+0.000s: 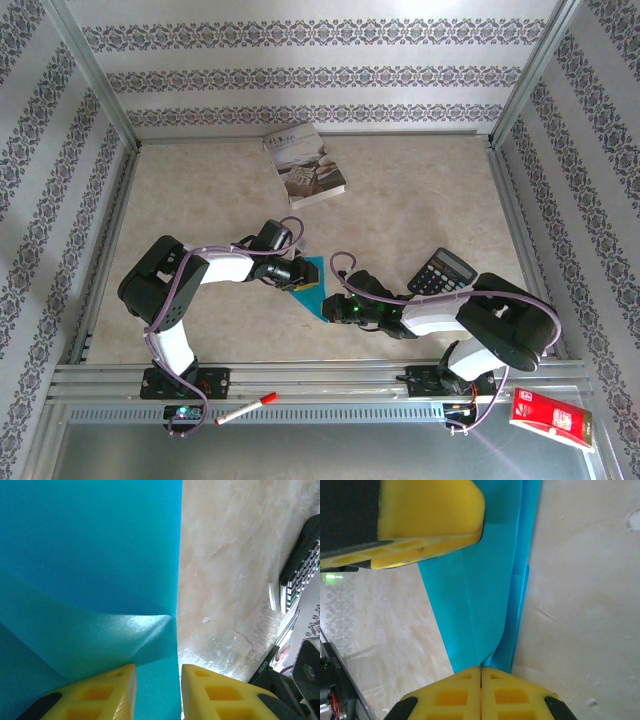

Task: Fold a paper plane with a square sheet of paper (pick it up from the middle)
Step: Perform the fourth fold on the wing at the bottom-center of the table.

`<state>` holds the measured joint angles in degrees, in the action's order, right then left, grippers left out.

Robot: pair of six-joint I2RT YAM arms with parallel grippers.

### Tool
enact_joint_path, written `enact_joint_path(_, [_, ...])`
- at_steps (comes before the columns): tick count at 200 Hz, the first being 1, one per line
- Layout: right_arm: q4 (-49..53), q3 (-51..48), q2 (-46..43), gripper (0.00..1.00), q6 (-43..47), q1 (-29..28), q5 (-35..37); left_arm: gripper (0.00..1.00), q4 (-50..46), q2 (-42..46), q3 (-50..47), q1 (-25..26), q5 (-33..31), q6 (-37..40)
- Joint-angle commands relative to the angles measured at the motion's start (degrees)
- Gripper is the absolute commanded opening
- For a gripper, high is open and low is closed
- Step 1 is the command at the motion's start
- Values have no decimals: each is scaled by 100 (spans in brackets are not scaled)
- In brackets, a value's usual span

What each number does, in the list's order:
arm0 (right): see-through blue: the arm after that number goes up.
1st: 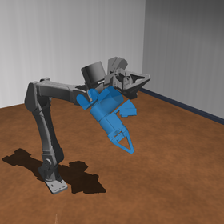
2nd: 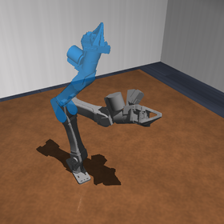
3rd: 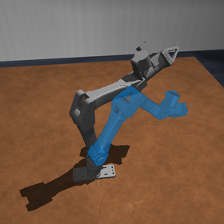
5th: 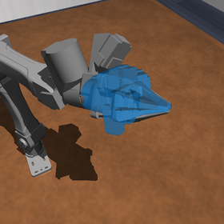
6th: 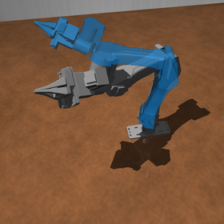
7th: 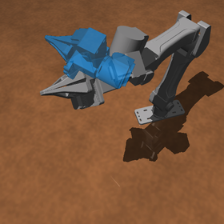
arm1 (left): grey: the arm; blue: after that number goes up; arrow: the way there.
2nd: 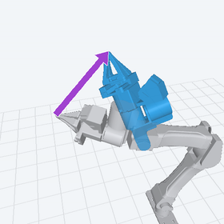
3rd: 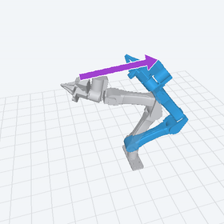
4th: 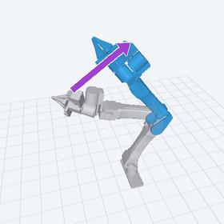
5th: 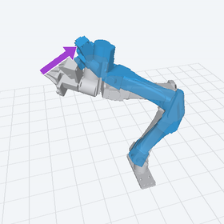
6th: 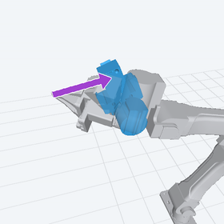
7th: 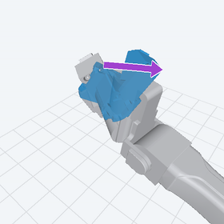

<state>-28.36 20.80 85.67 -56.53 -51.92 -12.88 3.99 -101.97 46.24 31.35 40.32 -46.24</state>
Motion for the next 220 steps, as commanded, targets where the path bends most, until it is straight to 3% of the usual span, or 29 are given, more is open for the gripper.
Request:
enact_joint_path(1, [-572, -75, 173, 6, 164, -55, -160, 30, -68, -156, -192, -67, -184, 91])
enact_joint_path(45, [-1223, -461, 233, 9, -71, 32, -158, 30, -56, -143, -269, -75, -226, 64])
enact_joint_path(137, [-634, -538, -94, 1, 264, 165, 6, 34, 136, 625, -113, -277, 246, -297])
enact_joint_path(220, [-539, -524, -133, 2, 283, 174, 34, 34, -612, 533, 80, -571, -21, 243])
